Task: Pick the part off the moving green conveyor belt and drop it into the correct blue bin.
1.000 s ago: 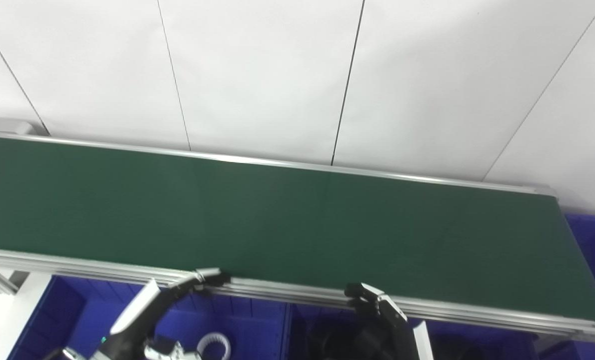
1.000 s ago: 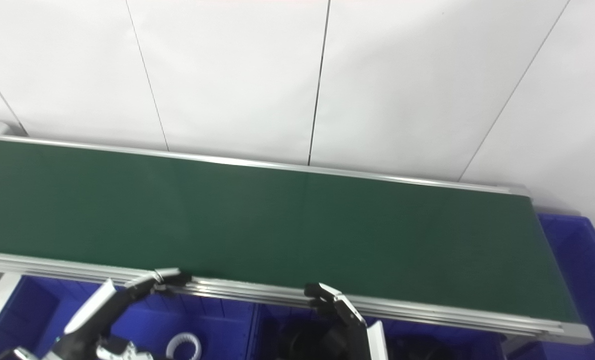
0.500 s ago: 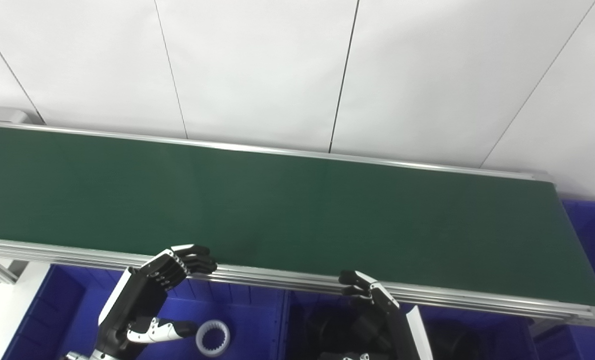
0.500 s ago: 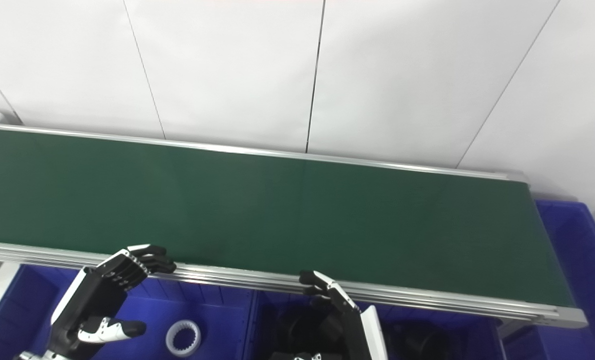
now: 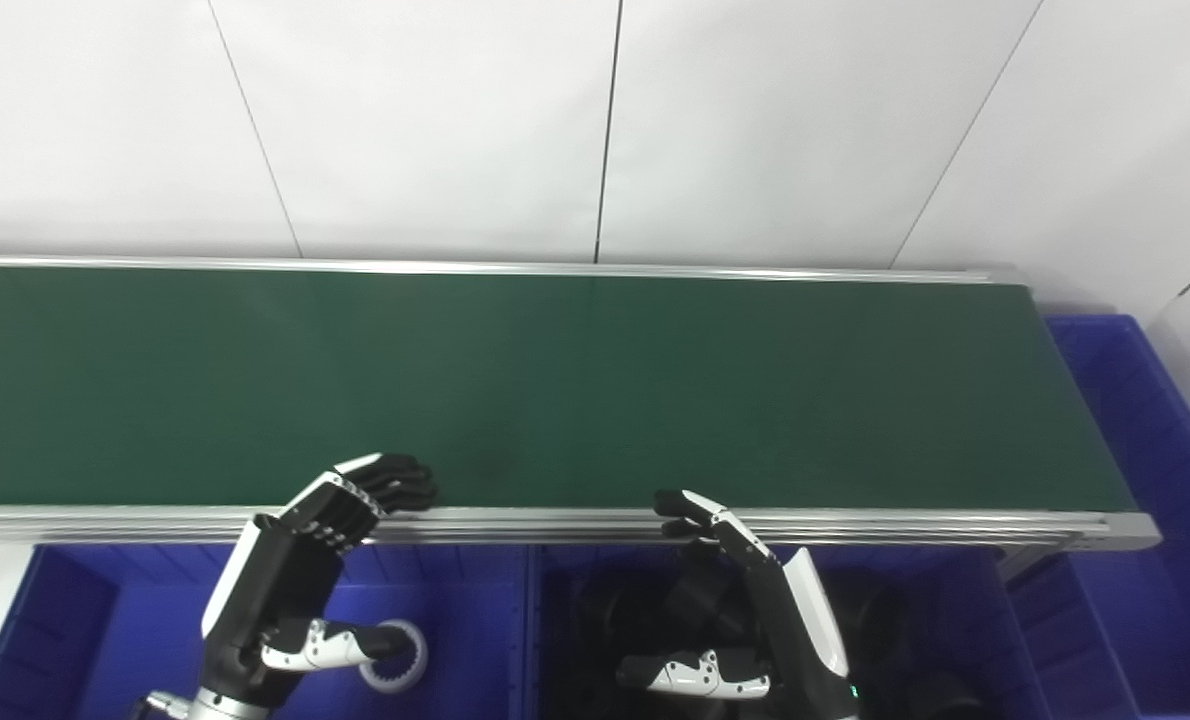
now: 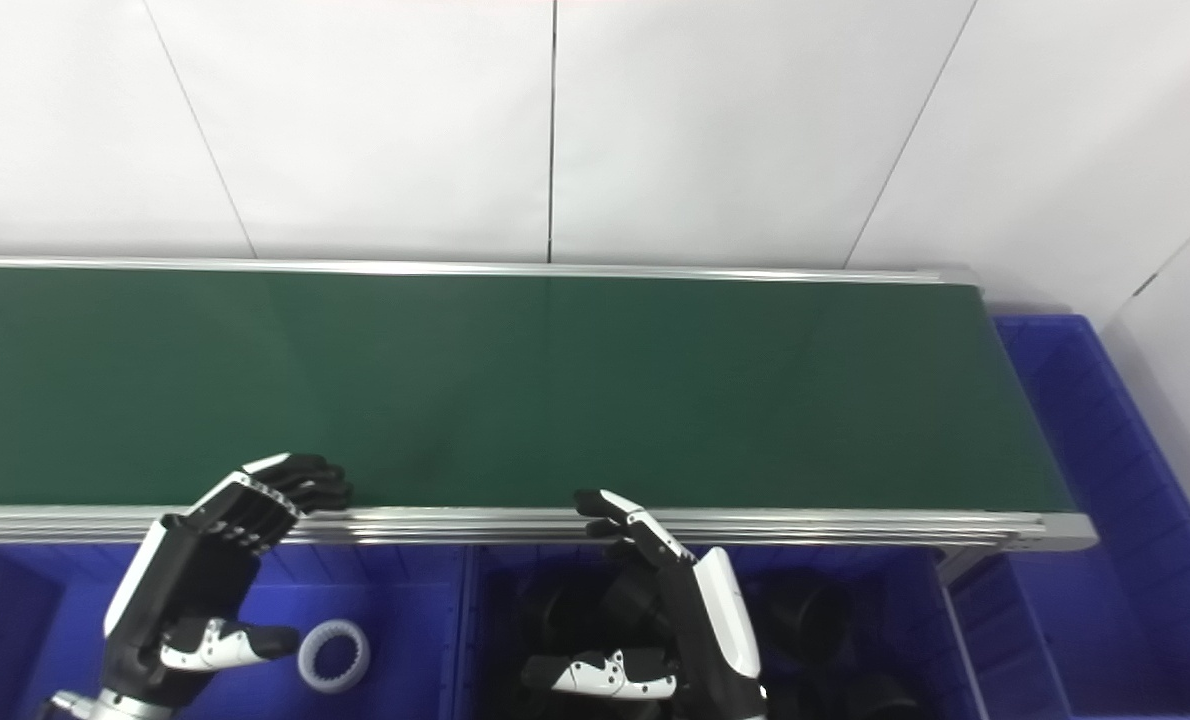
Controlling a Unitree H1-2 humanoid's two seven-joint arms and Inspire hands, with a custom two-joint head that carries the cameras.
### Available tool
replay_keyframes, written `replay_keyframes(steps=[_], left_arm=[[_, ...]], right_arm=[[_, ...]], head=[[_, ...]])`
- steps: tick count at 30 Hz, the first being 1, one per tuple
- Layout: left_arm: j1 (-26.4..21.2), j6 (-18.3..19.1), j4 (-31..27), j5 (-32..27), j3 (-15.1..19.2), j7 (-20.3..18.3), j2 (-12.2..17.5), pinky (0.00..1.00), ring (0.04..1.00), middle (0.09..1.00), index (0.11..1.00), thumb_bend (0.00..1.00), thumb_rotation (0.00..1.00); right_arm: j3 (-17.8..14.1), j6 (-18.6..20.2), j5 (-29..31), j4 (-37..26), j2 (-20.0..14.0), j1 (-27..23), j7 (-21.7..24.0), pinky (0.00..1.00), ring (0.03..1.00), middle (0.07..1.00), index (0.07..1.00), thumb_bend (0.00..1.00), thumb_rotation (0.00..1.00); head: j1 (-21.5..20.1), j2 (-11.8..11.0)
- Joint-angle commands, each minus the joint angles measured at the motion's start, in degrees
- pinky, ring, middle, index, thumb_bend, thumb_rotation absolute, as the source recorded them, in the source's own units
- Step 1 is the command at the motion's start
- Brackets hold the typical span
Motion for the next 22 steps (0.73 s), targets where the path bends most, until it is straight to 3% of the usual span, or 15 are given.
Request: replay_keyframes(steps=[1, 13, 22], left_arm=[[-1.52, -1.20, -1.48, 1.27, 0.09, 0.46, 0.00, 0.69, 0.730, 0.754, 0.752, 1.00, 0.34], [-0.69, -2.08, -1.35, 3.15, 1.87, 2.96, -0.33, 0.70, 0.742, 0.758, 0.762, 1.00, 0.32], [1.75, -2.41, -2.45, 4.15, 4.53, 4.27, -1.23, 0.71, 0.746, 0.776, 0.782, 1.00, 0.33]], right_arm=[[-0.30, 0.86, 0.81, -1.93, 0.89, -0.32, 0.68, 0.64, 0.729, 0.787, 0.808, 0.98, 0.48], [-0.67, 3.85, 5.44, -4.02, 1.52, -1.42, 5.08, 0.69, 0.785, 0.834, 0.846, 0.97, 0.43], [-0.50, 6.74, 5.56, -6.07, 1.19, -1.70, 8.02, 0.70, 0.787, 0.843, 0.853, 0.95, 0.39]], head=[[0.37, 0.43], [3.51, 2.11], [5.29, 3.83]])
